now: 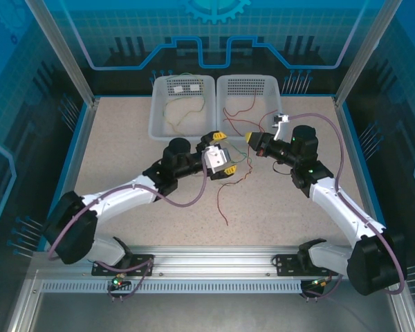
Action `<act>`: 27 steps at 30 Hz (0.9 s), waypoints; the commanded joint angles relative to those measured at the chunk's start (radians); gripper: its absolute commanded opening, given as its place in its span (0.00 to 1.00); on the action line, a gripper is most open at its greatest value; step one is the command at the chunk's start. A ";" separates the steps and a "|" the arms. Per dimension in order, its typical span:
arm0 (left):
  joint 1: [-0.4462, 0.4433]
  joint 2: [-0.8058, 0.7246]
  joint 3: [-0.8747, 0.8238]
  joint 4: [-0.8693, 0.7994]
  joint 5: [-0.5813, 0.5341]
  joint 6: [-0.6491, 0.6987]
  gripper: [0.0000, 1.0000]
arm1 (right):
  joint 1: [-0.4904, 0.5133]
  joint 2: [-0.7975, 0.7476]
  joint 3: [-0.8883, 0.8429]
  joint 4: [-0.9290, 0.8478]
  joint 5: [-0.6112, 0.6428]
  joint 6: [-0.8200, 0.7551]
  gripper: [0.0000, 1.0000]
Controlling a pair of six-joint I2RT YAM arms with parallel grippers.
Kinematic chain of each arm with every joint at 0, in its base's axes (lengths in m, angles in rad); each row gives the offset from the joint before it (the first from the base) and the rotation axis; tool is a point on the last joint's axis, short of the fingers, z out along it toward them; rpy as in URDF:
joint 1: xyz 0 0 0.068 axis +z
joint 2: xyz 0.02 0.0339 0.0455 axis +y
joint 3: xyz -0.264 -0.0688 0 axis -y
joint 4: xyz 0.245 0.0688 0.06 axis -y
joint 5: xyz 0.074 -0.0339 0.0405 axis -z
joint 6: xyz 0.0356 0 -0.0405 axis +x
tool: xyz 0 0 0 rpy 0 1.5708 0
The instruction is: Untangle the cables
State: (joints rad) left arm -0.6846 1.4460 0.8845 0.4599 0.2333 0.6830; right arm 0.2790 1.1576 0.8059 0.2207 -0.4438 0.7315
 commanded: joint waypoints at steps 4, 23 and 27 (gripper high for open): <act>0.018 0.105 0.083 0.023 0.049 0.053 0.90 | 0.020 -0.032 0.015 0.038 -0.040 -0.029 0.00; 0.027 0.004 -0.002 -0.051 0.068 -0.055 0.00 | -0.028 -0.041 0.016 -0.153 0.265 0.046 0.00; 0.000 -0.097 -0.083 -0.082 0.046 -0.070 0.00 | -0.083 -0.045 0.016 -0.211 0.337 0.074 0.00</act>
State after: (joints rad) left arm -0.6666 1.4284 0.8440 0.3965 0.2745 0.6518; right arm 0.2363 1.1221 0.8062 0.0811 -0.2085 0.7746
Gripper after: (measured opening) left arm 0.068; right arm 0.061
